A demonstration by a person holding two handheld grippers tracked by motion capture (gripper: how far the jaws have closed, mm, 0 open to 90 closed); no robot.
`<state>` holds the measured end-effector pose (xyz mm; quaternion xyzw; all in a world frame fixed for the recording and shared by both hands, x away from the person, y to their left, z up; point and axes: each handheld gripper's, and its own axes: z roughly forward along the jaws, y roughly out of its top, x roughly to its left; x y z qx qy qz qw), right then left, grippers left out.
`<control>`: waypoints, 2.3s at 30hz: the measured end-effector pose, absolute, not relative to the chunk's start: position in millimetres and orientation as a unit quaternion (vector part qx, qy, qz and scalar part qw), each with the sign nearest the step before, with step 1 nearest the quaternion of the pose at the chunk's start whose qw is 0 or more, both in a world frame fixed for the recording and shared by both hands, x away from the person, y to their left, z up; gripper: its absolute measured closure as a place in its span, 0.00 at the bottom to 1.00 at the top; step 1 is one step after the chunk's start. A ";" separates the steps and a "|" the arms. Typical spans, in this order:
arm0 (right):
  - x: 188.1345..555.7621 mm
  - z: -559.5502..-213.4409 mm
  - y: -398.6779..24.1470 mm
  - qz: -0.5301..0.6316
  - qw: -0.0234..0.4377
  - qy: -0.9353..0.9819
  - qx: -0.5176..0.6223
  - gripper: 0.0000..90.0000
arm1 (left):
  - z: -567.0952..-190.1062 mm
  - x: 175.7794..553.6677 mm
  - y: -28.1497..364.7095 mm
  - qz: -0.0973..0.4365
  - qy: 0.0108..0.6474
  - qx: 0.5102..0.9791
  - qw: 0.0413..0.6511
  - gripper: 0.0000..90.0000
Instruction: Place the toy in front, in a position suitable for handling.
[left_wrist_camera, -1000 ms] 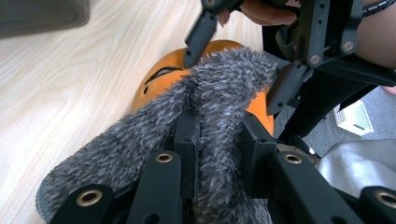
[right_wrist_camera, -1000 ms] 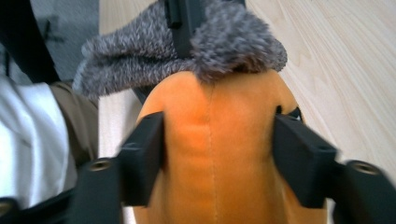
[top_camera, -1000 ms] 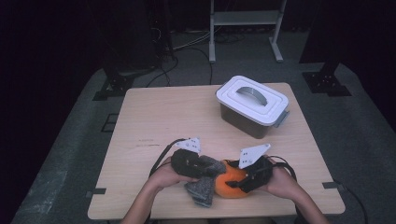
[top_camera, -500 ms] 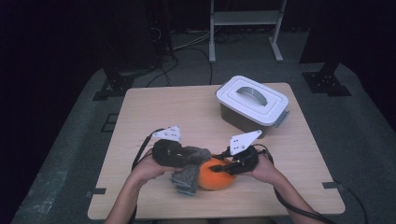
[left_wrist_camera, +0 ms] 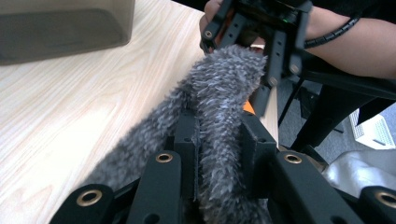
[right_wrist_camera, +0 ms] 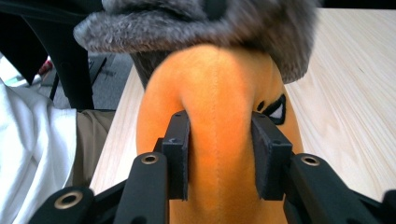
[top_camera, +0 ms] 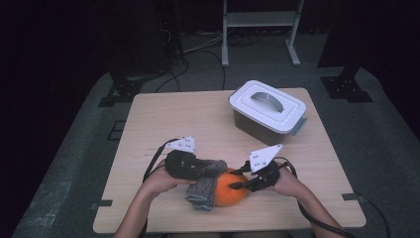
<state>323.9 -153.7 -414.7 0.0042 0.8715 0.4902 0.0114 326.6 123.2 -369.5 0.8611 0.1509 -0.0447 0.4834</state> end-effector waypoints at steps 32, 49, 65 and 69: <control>303.5 -405.9 -154.0 0.462 0.045 0.883 0.063 0.59 | -358.1 321.7 76.4 -0.015 0.112 0.885 0.453 0.80; 312.6 -412.9 -185.8 0.476 0.039 0.876 0.071 0.61 | -382.1 328.7 110.2 -0.032 0.160 0.873 0.459 0.79; 312.4 -413.9 -184.0 0.482 0.049 0.872 0.075 0.60 | -364.1 320.6 91.1 -0.027 0.114 0.870 0.478 0.79; 311.8 -413.0 -181.2 0.480 0.052 0.873 0.072 0.60 | -356.4 315.2 73.0 -0.023 0.088 0.878 0.471 0.79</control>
